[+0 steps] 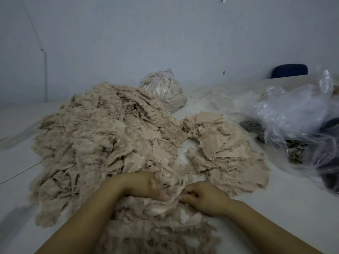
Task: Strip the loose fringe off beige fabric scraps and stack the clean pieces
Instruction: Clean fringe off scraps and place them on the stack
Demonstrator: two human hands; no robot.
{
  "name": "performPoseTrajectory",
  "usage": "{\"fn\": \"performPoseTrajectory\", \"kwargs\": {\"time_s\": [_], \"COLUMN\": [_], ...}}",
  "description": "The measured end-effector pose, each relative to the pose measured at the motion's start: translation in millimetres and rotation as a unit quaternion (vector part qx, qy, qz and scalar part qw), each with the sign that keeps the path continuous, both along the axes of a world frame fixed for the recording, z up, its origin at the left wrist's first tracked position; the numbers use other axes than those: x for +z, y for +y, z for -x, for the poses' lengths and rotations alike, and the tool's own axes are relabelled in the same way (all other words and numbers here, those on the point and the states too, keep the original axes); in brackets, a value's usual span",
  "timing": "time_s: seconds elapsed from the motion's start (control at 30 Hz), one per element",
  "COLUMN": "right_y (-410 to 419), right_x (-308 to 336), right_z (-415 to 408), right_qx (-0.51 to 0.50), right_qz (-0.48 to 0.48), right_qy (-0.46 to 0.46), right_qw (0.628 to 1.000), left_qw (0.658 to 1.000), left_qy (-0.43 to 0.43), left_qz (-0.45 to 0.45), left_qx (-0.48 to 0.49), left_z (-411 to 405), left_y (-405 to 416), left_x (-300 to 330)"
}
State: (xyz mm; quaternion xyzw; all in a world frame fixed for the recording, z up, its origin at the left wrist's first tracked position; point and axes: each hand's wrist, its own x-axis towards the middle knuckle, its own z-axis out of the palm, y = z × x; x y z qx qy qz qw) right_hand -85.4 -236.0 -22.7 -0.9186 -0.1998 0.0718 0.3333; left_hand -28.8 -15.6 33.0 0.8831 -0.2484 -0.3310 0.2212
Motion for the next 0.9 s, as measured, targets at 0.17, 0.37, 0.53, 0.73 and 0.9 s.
{"fn": "performPoseTrajectory", "kwargs": {"time_s": [0.17, 0.37, 0.53, 0.73, 0.9], "right_y": [0.1, -10.5, -4.6, -5.4, -20.3], "right_x": [10.4, 18.1, 29.4, 40.3, 27.9], "right_z": [1.1, -32.0, -37.8, -30.1, -30.3], "right_qx": [-0.087, -0.291, -0.259, -0.229, -0.263], "right_qz": [-0.048, 0.082, 0.022, -0.348, -0.395], "right_qy": [-0.065, -0.089, -0.127, -0.063, -0.012], "right_qw": [0.993, 0.949, 0.957, 0.907, 0.88], "left_qw": [0.977, 0.994, 0.962, 0.846, 0.812], "left_qy": [-0.183, -0.075, -0.22, 0.077, 0.121], "left_qz": [0.11, 0.055, 0.137, 0.406, 0.451], "left_qx": [-0.011, -0.049, 0.082, 0.337, 0.351], "left_z": [5.2, 7.4, 2.9, -10.9, -17.1], "left_y": [-18.9, -13.8, -25.3, -61.2, -78.3], "left_x": [-22.5, -36.8, -27.9, -11.3, -7.9]}}
